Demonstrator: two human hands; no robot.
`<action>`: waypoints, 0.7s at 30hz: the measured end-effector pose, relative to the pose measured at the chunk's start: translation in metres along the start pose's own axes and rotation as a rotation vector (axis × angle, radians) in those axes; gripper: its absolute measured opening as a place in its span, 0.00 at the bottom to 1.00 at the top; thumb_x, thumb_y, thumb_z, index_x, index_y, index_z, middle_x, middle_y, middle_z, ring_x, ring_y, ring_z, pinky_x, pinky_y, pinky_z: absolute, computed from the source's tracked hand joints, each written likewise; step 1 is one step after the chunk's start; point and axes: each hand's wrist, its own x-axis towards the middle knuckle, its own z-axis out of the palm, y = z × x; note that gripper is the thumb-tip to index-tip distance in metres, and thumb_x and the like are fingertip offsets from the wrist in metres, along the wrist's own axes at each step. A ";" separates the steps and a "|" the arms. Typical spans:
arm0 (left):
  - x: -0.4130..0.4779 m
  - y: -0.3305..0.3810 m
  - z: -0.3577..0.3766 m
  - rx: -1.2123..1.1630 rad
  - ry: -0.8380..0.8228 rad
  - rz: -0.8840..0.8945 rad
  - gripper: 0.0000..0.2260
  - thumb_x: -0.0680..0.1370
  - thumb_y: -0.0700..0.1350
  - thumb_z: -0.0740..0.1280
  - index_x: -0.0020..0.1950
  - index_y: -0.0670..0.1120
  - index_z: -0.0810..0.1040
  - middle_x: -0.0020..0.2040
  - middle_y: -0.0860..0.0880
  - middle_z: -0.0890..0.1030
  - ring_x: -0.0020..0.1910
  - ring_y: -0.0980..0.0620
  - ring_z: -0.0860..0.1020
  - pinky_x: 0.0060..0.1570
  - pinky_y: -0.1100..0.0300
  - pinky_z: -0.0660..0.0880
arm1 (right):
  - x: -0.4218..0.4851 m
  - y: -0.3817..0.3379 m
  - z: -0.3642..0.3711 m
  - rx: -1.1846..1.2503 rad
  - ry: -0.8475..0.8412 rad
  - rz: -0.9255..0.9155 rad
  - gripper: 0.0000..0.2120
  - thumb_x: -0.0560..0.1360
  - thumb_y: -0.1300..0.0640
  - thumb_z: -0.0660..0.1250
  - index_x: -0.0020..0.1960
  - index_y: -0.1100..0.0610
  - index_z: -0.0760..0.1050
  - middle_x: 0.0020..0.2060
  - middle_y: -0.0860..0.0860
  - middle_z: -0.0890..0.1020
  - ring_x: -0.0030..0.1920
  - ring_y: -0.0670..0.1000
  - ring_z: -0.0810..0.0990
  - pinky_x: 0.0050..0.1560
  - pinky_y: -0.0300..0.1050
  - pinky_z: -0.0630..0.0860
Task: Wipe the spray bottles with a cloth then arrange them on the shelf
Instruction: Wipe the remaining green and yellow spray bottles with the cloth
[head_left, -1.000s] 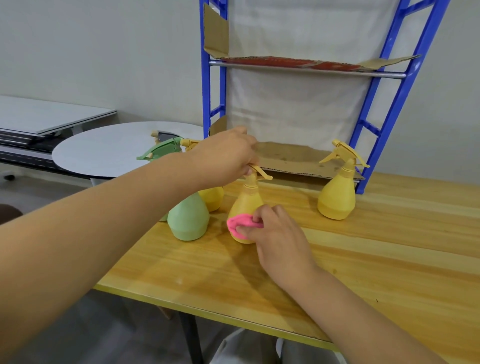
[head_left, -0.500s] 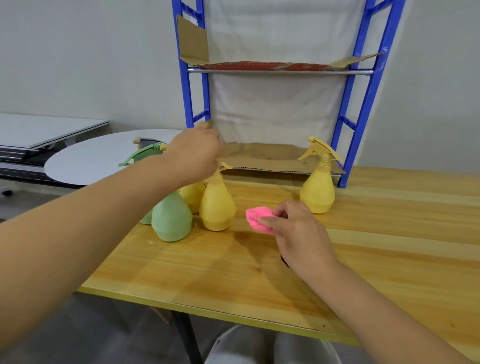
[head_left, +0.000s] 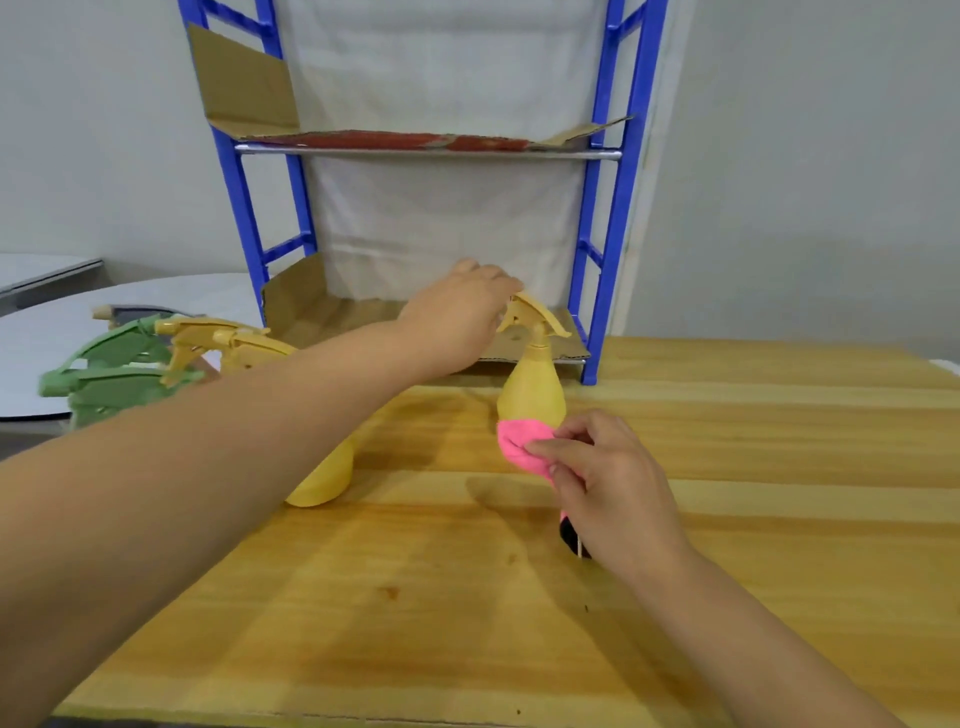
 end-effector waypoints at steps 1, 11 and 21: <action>0.008 0.003 0.006 0.007 0.012 0.002 0.22 0.78 0.37 0.57 0.72 0.46 0.65 0.70 0.48 0.69 0.67 0.46 0.64 0.65 0.52 0.65 | 0.000 0.005 -0.004 0.007 0.001 0.013 0.17 0.68 0.67 0.72 0.51 0.48 0.83 0.43 0.46 0.77 0.48 0.49 0.75 0.40 0.45 0.76; 0.031 0.002 0.025 -0.065 0.036 -0.099 0.12 0.79 0.41 0.58 0.59 0.46 0.78 0.54 0.44 0.75 0.56 0.44 0.70 0.55 0.53 0.68 | -0.007 0.037 -0.017 0.039 0.030 0.096 0.17 0.68 0.69 0.70 0.50 0.51 0.83 0.42 0.45 0.76 0.48 0.48 0.74 0.41 0.39 0.73; -0.032 0.019 -0.022 -0.290 0.056 -0.195 0.10 0.78 0.44 0.61 0.54 0.47 0.81 0.49 0.50 0.73 0.46 0.51 0.74 0.47 0.60 0.68 | 0.010 -0.003 -0.027 0.150 0.151 0.081 0.15 0.70 0.66 0.70 0.52 0.51 0.82 0.45 0.44 0.75 0.50 0.46 0.73 0.47 0.45 0.76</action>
